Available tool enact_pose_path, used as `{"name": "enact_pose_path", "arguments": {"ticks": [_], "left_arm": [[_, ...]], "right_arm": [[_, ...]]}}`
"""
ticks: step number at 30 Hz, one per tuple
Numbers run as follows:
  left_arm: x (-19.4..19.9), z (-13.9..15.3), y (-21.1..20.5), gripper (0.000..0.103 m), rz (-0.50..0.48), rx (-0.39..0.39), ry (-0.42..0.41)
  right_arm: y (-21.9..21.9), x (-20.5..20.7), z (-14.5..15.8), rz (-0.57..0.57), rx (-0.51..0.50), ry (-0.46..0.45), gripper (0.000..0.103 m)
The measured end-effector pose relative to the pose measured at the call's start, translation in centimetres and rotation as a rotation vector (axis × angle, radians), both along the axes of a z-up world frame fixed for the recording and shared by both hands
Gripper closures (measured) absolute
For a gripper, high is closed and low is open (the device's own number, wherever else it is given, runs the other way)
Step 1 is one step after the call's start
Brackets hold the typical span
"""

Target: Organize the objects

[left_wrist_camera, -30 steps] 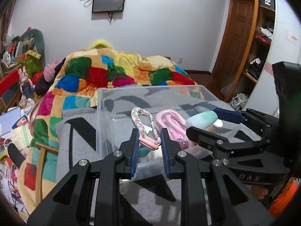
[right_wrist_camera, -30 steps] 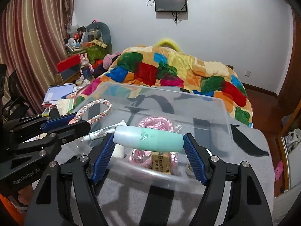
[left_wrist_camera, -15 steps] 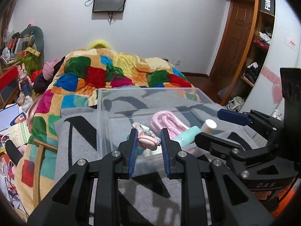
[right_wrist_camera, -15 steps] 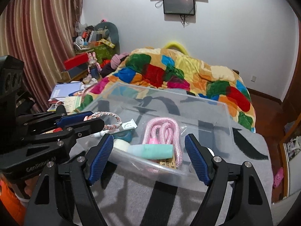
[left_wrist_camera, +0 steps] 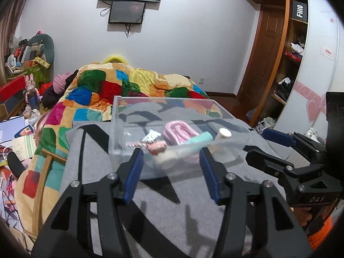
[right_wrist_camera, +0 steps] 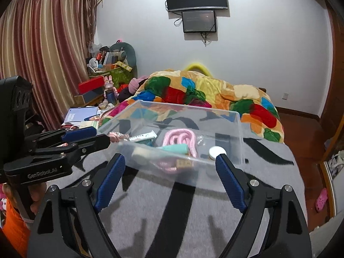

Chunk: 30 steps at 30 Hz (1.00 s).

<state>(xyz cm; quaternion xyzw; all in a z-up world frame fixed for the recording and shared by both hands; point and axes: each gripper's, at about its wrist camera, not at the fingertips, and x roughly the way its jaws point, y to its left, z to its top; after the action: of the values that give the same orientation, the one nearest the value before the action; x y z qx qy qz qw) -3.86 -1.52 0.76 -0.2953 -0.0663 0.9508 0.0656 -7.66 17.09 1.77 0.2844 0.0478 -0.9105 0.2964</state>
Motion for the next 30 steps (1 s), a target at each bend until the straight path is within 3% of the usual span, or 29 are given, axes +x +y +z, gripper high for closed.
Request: {"name": "enact_pose_path", "arguments": {"ticks": [4,9,30], "left_arm": [[0.9,-0.5,1.0,0.040,-0.006,-0.029,0.017],[2.0,-1.2,2.1,0.039,-0.015,-0.068,0.029],[2.8,-1.4,1.9,0.037,0.004,-0.053,0.031]], "right_arm": [[0.5,0.7,-0.5,-0.005,0.002,0.008,0.017],[0.5,1.3,-1.1,-0.010,0.018,0.023,0.017],[0.7,1.6,-2.1,-0.007,-0.013,-0.007,0.017]]}}
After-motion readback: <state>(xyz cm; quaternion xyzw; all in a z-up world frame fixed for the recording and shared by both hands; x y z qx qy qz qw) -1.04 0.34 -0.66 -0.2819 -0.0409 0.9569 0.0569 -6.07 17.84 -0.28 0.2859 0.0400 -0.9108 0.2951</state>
